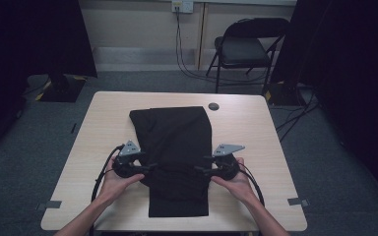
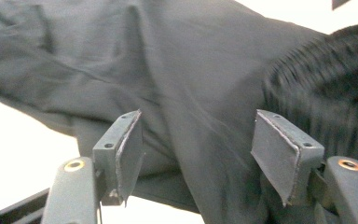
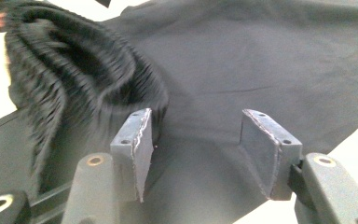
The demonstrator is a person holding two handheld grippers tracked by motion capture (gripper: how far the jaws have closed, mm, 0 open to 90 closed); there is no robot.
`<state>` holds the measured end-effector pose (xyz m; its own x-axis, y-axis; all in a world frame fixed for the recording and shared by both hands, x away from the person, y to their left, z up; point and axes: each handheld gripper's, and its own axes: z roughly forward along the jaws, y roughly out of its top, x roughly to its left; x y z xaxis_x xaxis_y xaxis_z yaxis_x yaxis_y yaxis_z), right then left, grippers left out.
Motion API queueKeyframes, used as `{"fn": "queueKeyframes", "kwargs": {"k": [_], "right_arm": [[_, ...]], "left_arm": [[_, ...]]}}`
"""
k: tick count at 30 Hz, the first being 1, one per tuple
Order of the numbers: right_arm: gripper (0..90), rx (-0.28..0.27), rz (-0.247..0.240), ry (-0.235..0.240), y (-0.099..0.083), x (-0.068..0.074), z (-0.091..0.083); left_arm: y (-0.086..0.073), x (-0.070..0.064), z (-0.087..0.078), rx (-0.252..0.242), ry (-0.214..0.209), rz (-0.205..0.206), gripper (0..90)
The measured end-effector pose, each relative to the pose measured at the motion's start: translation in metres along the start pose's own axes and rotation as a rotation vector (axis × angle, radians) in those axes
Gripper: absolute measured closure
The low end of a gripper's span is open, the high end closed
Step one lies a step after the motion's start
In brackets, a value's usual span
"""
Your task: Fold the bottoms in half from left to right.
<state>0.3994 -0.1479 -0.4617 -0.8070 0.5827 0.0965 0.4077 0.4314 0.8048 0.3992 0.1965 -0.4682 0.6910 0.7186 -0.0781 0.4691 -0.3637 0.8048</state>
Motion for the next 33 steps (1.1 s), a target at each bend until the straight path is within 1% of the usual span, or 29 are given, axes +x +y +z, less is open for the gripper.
{"fn": "queueKeyframes", "kwargs": {"k": [1, 2, 4, 6, 7, 8, 10, 11, 12, 14, 16, 17, 18, 19, 20, 21, 22, 23, 25, 26, 27, 28, 30, 31, 32, 33], "right_arm": [[43.0, 0.006, -0.004, 0.003, -0.002, 0.004, -0.002], [43.2, 0.008, -0.011, 0.007, -0.004, 0.007, -0.004], [43.0, 0.015, -0.027, 0.018, -0.009, 0.015, -0.009], [41.7, 0.015, -0.029, 0.030, -0.011, 0.018, -0.013], [41.9, 0.014, -0.033, 0.026, -0.011, 0.018, -0.014], [42.1, 0.007, -0.039, 0.002, -0.011, 0.018, -0.015], [42.2, -0.021, -0.017, -0.010, -0.007, 0.012, -0.018], [42.4, -0.030, -0.010, -0.032, -0.003, 0.008, -0.018], [42.1, -0.034, -0.004, -0.059, 0.001, 0.005, -0.017], [41.5, -0.050, 0.017, -0.077, 0.010, -0.003, -0.012], [41.3, -0.044, 0.031, -0.122, 0.018, -0.010, -0.003], [41.3, -0.047, 0.038, -0.122, 0.019, -0.011, 0.002], [41.2, -0.040, 0.046, -0.114, 0.021, -0.013, 0.009], [41.0, -0.033, 0.046, -0.117, 0.022, -0.012, 0.014], [41.1, -0.016, 0.043, -0.103, 0.021, -0.008, 0.021], [40.8, 0.017, 0.017, -0.062, 0.018, 0.002, 0.028], [40.8, 0.017, 0.017, -0.062, 0.018, 0.002, 0.028], [40.6, 0.032, 0.002, -0.048, 0.017, 0.007, 0.029], [40.3, 0.059, -0.040, 0.006, 0.011, 0.023, 0.025], [40.2, 0.061, -0.050, 0.018, 0.008, 0.028, 0.023], [39.3, 0.063, -0.068, 0.039, 0.001, 0.040, 0.015], [39.3, 0.063, -0.068, 0.039, 0.001, 0.040, 0.015], [38.9, 0.063, -0.080, 0.055, -0.009, 0.052, 0.008], [39.1, 0.071, -0.089, 0.060, -0.014, 0.057, 0.006], [39.4, 0.092, -0.102, 0.069, -0.020, 0.062, 0.006], [39.9, 0.107, -0.103, 0.083, -0.024, 0.065, 0.006]], "left_arm": [[0.000, 0.002, 0.000, -0.006, 0.017, -0.004, 33.8], [0.000, 0.003, 0.001, -0.010, 0.022, -0.009, 33.6], [0.000, 0.002, 0.004, -0.003, 0.013, -0.021, 33.4], [0.001, -0.003, 0.008, 0.014, 0.007, 0.009, 33.1], [0.001, -0.007, 0.010, 0.023, -0.003, 0.015, 33.2], [0.001, -0.011, 0.010, 0.024, -0.009, 0.032, 33.8], [0.003, -0.016, 0.008, 0.024, -0.013, 0.066, 34.2], [0.003, -0.018, 0.007, 0.024, -0.024, 0.069, 34.2], [0.003, -0.020, 0.006, 0.026, -0.028, 0.081, 34.1], [0.002, -0.021, 0.003, 0.036, -0.038, 0.103, 34.1], [-0.002, -0.023, 0.000, 0.032, -0.039, 0.114, 34.1], [-0.004, -0.026, -0.003, 0.032, -0.049, 0.118, 34.2], [-0.005, -0.028, -0.004, 0.039, -0.062, 0.118, 34.1], [-0.006, -0.031, -0.006, 0.046, -0.076, 0.133, 34.1], [-0.007, -0.033, -0.007, 0.047, -0.094, 0.142, 33.8], [-0.008, -0.035, -0.010, 0.050, -0.107, 0.150, 33.8], [-0.009, -0.036, -0.011, 0.047, -0.117, 0.153, 33.8], [-0.010, -0.037, -0.013, 0.045, -0.124, 0.153, 33.6], [-0.010, -0.037, -0.015, 0.035, -0.126, 0.150, 33.1], [-0.009, -0.038, -0.015, 0.031, -0.120, 0.141, 33.0], [-0.008, -0.037, -0.015, 0.030, -0.108, 0.140, 33.0], [-0.007, -0.036, -0.015, 0.030, -0.099, 0.137, 33.0], [-0.007, -0.035, -0.013, 0.027, -0.084, 0.121, 33.1], [-0.007, -0.034, -0.012, 0.032, -0.080, 0.120, 33.1], [-0.007, -0.034, -0.011, 0.039, -0.081, 0.121, 33.3], [-0.007, -0.035, -0.009, 0.048, -0.084, 0.128, 33.2]]}}
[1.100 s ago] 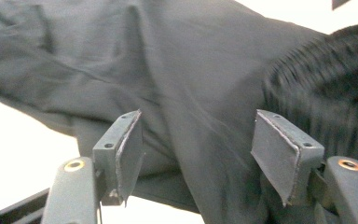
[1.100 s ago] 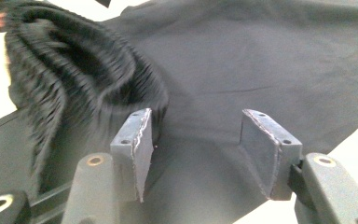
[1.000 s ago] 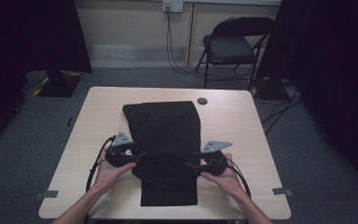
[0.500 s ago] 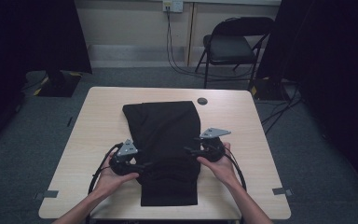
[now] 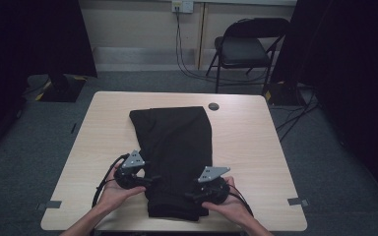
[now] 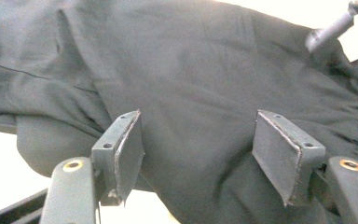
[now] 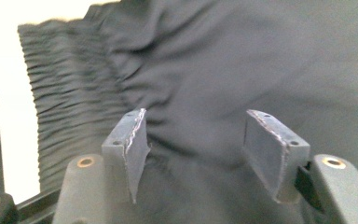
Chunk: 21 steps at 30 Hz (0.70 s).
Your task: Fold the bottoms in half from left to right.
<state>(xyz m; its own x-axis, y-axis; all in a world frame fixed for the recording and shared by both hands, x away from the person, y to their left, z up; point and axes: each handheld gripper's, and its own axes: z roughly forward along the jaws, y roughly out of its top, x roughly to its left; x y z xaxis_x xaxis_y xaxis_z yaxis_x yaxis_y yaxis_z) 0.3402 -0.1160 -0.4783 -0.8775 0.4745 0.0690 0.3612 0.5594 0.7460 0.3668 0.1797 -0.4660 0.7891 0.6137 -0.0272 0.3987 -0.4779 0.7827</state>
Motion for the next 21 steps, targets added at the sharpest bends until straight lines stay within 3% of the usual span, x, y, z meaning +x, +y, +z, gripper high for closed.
{"fn": "queueKeyframes", "kwargs": {"k": [4, 8, 12, 14, 16, 21], "right_arm": [[41.2, 0.049, -0.052, 0.034, -0.005, 0.012, 0.006], [38.1, 0.032, -0.049, 0.037, 0.000, 0.010, 0.004], [38.6, -0.066, 0.033, -0.045, 0.014, -0.014, -0.002], [38.7, -0.080, 0.057, -0.063, 0.018, -0.024, -0.003], [38.4, -0.088, 0.084, -0.083, 0.024, -0.038, 0.000], [37.1, -0.070, 0.120, -0.149, 0.043, -0.077, 0.022]], "left_arm": [[0.001, -0.003, 0.005, 0.024, -0.003, 0.015, 33.1], [0.007, 0.002, 0.008, 0.006, 0.007, 0.011, 33.7], [0.015, 0.007, 0.006, -0.008, -0.006, 0.001, 44.5], [0.020, 0.011, 0.006, -0.016, 0.017, 0.017, 44.1], [0.025, 0.019, 0.012, 0.002, 0.035, 0.004, 43.9], [0.033, 0.047, 0.036, 0.022, 0.086, -0.076, 42.6]]}}
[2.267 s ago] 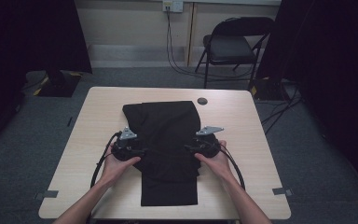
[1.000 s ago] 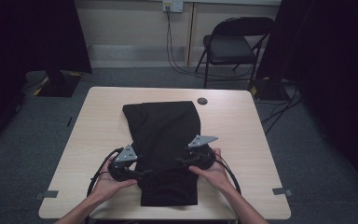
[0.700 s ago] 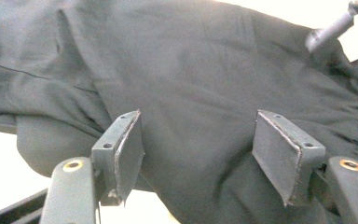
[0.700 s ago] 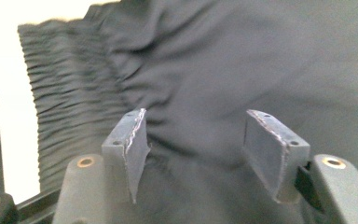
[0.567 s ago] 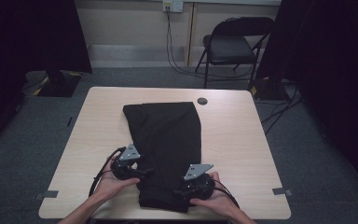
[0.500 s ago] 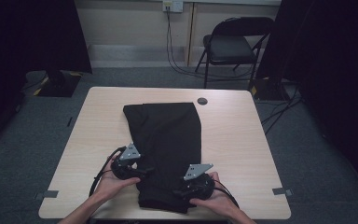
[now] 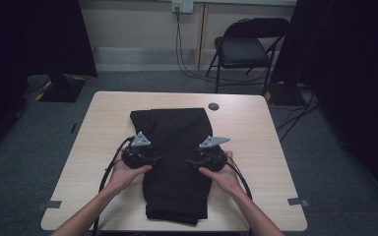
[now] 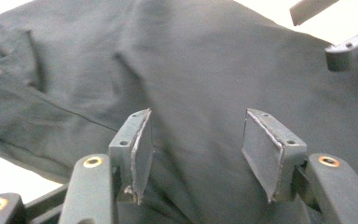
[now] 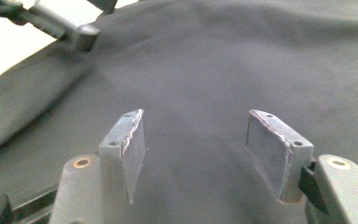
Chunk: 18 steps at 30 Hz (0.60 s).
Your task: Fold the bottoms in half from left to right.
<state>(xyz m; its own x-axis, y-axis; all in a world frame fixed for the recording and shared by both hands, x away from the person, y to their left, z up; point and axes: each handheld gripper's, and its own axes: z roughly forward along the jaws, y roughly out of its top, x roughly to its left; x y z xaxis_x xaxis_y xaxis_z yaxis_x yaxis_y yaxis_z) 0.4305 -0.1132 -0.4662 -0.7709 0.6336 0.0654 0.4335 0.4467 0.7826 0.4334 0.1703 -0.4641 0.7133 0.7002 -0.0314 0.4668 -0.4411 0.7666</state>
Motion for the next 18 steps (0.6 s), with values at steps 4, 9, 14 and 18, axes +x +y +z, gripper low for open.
{"fn": "queueKeyframes", "kwargs": {"k": [4, 9, 14, 18], "right_arm": [[35.4, 0.011, 0.036, -0.050, 0.014, -0.021, 0.029], [30.7, 0.067, 0.026, -0.069, 0.011, -0.028, 0.058], [30.7, 0.065, 0.024, -0.076, 0.005, -0.025, 0.058], [30.7, 0.068, 0.007, -0.082, -0.001, -0.018, 0.052]], "left_arm": [[-0.002, 0.020, 0.024, 0.060, 0.015, -0.037, 42.0], [-0.012, 0.013, 0.035, 0.061, 0.047, 0.015, 38.1], [-0.020, 0.010, 0.033, 0.012, 0.040, 0.013, 38.0], [-0.026, 0.004, 0.030, -0.003, 0.042, 0.015, 38.1]]}}
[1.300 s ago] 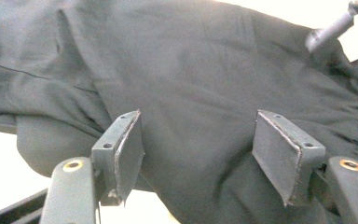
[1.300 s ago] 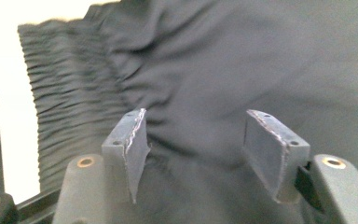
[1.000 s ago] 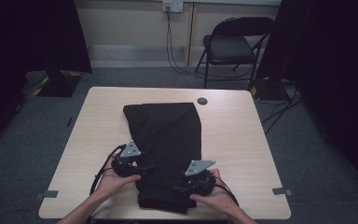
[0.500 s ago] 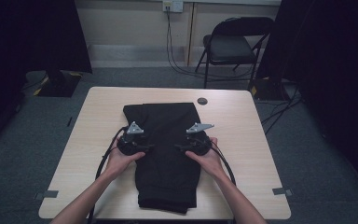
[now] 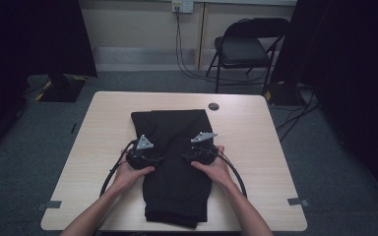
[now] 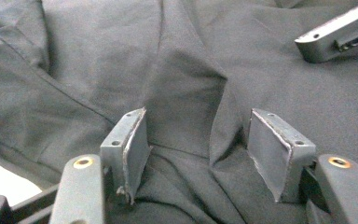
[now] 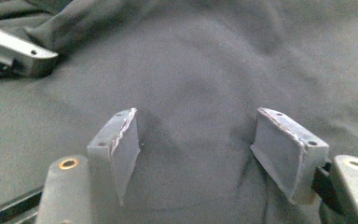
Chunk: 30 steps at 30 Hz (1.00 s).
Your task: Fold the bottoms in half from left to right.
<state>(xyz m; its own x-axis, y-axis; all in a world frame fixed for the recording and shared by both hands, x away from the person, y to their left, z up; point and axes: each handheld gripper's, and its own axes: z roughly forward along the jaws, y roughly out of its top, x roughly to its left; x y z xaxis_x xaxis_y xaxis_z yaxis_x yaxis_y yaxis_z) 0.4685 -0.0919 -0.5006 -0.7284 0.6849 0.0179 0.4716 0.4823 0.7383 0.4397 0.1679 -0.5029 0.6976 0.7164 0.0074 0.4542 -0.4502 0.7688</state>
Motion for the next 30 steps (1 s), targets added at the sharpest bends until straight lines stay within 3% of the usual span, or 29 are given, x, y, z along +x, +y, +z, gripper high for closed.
{"fn": "queueKeyframes", "kwargs": {"k": [6, 11, 13, 23, 28, 30], "right_arm": [[30.9, -0.036, -0.027, 0.018, -0.022, 0.009, -0.018], [30.9, -0.036, -0.030, 0.021, -0.031, 0.017, -0.027], [30.9, -0.027, -0.027, 0.020, -0.033, 0.021, -0.031], [31.1, -0.018, -0.049, 0.050, -0.055, 0.036, -0.056], [31.1, -0.018, -0.066, 0.073, -0.063, 0.042, -0.065], [31.0, -0.011, -0.070, 0.077, -0.064, 0.044, -0.067]], "left_arm": [[-0.004, -0.017, -0.008, 0.020, -0.024, 0.014, 38.2], [-0.008, -0.028, -0.014, 0.023, -0.043, 0.015, 38.1], [-0.014, -0.033, -0.016, -0.007, -0.053, 0.002, 38.0], [-0.018, -0.059, -0.028, 0.031, -0.093, 0.043, 37.8], [-0.023, -0.066, -0.034, 0.025, -0.125, 0.016, 37.7], [-0.024, -0.069, -0.037, 0.042, -0.137, 0.030, 37.7]]}}
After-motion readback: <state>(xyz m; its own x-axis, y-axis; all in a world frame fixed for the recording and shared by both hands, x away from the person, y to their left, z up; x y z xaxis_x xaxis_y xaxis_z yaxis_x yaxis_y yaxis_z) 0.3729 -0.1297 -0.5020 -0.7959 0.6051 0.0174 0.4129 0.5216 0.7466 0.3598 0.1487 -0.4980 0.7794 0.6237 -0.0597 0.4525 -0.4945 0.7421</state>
